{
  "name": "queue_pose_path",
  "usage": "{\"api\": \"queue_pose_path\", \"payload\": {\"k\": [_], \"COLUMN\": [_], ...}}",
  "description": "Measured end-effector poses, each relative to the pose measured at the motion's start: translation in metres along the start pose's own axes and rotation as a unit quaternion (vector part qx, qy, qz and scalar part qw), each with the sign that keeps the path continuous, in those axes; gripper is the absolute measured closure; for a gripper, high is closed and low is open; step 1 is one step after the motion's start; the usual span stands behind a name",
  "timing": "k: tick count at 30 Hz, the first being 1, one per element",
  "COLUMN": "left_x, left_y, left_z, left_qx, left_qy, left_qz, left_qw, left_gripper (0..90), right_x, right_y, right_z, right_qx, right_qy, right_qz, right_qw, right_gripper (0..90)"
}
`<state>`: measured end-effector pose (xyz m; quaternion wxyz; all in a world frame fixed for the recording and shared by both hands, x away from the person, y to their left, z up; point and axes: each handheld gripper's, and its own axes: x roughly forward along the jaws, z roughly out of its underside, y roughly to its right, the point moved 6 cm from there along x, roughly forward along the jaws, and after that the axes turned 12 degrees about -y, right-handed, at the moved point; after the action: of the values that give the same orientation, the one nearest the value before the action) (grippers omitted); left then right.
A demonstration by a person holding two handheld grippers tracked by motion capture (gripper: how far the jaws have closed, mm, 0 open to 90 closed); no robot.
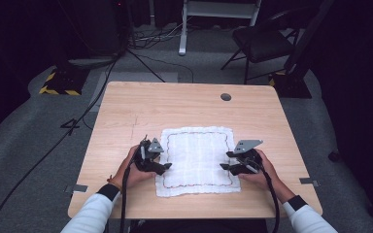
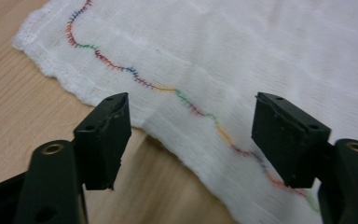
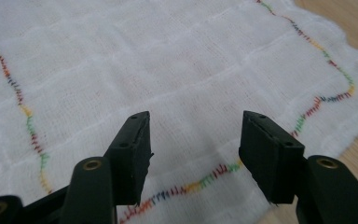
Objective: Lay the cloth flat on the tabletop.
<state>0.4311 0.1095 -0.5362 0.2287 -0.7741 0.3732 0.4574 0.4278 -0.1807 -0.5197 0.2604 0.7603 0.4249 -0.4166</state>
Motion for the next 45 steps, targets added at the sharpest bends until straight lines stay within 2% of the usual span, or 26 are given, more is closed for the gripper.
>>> {"api": "queue_pose_path", "payload": {"k": [1, 5, 7, 9, 11, 14, 17, 19, 21, 23, 24, 26, 27, 29, 30, 32, 34, 37, 39, 40, 42, 43, 45], "left_x": [0.004, 0.012, 0.015, 0.018, 0.021, 0.024, 0.022, 0.017, 0.015, 0.014, 0.015, 0.018, 0.020, 0.027, 0.030, 0.035, 0.038, 0.044, 0.047, 0.048, 0.048, 0.047, 0.046], "left_y": [-0.003, -0.008, -0.010, -0.013, -0.014, -0.013, -0.012, -0.018, -0.029, -0.041, -0.045, -0.053, -0.056, -0.061, -0.064, -0.071, -0.078, -0.086, -0.090, -0.091, -0.092, -0.092, -0.089], "left_z": [-0.002, -0.011, -0.016, -0.022, -0.028, -0.035, -0.038, -0.039, -0.040, -0.044, -0.047, -0.051, -0.054, -0.059, -0.062, -0.067, -0.072, -0.073, -0.073, -0.073, -0.073, -0.072, -0.073], "left_qx": [-0.010, -0.012, -0.012, -0.011, -0.015, -0.012, 0.005, -0.001, -0.015, -0.041, -0.052, -0.056, -0.058, -0.057, -0.055, -0.071, -0.085, -0.091, -0.094, -0.098, -0.102, -0.094, -0.082], "left_qy": [0.000, 0.003, 0.004, 0.000, -0.004, -0.005, -0.002, 0.006, 0.008, 0.024, 0.033, 0.035, 0.034, 0.031, 0.030, 0.025, 0.032, 0.022, 0.016, 0.017, 0.025, 0.021, 0.025], "left_qz": [0.003, 0.019, 0.019, 0.019, 0.021, 0.018, 0.000, -0.023, -0.039, -0.040, -0.033, -0.037, -0.037, -0.032, -0.045, -0.046, -0.041, -0.046, -0.039, -0.032, -0.024, -0.021, -0.009], "left_qw": [0.9999, 0.9997, 0.9997, 0.9998, 0.9997, 0.9998, 1.0000, 0.9997, 0.9991, 0.9981, 0.9975, 0.9972, 0.9970, 0.9973, 0.9970, 0.9961, 0.9950, 0.9945, 0.9946, 0.9945, 0.9942, 0.9951, 0.9962], "left_gripper": [30.7, 25.5, 24.4, 23.1, 22.4, 22.8, 22.8, 23.1, 23.3, 23.3, 23.8, 24.2, 24.9, 25.3, 25.3, 25.0, 23.5, 23.3, 22.2, 21.1, 23.6, 25.7, 37.3], "right_x": [0.004, 0.011, 0.008, 0.004, 0.002, -0.002, -0.006, -0.008, -0.011, -0.012, -0.012, -0.010, -0.009, -0.004, -0.001, 0.005, 0.008, 0.012, 0.015, 0.018, 0.024, 0.028, 0.035], "right_y": [0.001, 0.007, 0.012, 0.018, 0.028, 0.039, 0.041, 0.039, 0.036, 0.031, 0.030, 0.032, 0.034, 0.042, 0.048, 0.063, 0.079, 0.107, 0.121, 0.126, 0.133, 0.135, 0.135], "right_z": [-0.001, 0.006, 0.012, 0.019, 0.025, 0.032, 0.034, 0.033, 0.030, 0.025, 0.022, 0.013, 0.008, -0.001, -0.004, -0.011, -0.017, -0.022, -0.024, -0.025, -0.026, -0.026, -0.027], "right_qx": [-0.001, 0.011, 0.011, 0.009, 0.020, 0.032, 0.033, 0.032, 0.031, 0.030, 0.029, 0.032, 0.038, 0.049, 0.059, 0.072, 0.085, 0.124, 0.135, 0.144, 0.158, 0.156, 0.151], "right_qy": [-0.005, -0.023, -0.022, -0.027, -0.026, -0.027, -0.034, -0.034, -0.024, -0.019, -0.018, -0.013, -0.007, 0.001, 0.000, 0.002, 0.005, 0.012, 0.006, 0.005, -0.005, -0.010, -0.015], "right_qz": [0.004, 0.002, -0.010, -0.006, -0.002, 0.007, 0.021, 0.026, 0.024, 0.025, 0.031, 0.050, 0.051, 0.058, 0.058, 0.068, 0.084, 0.090, 0.099, 0.096, 0.085, 0.088, 0.084], "right_qw": [1.0000, 0.9997, 0.9997, 0.9996, 0.9995, 0.9991, 0.9986, 0.9986, 0.9989, 0.9990, 0.9989, 0.9982, 0.9980, 0.9971, 0.9966, 0.9951, 0.9928, 0.9880, 0.9858, 0.9849, 0.9839, 0.9838, 0.9849], "right_gripper": [44.5, 44.6, 45.2, 45.0, 44.9, 44.8, 43.6, 43.2, 42.9, 42.4, 42.4, 42.9, 43.5, 44.9, 44.9, 44.9, 44.9, 44.9, 44.8, 44.4, 43.5, 44.1, 46.7]}}
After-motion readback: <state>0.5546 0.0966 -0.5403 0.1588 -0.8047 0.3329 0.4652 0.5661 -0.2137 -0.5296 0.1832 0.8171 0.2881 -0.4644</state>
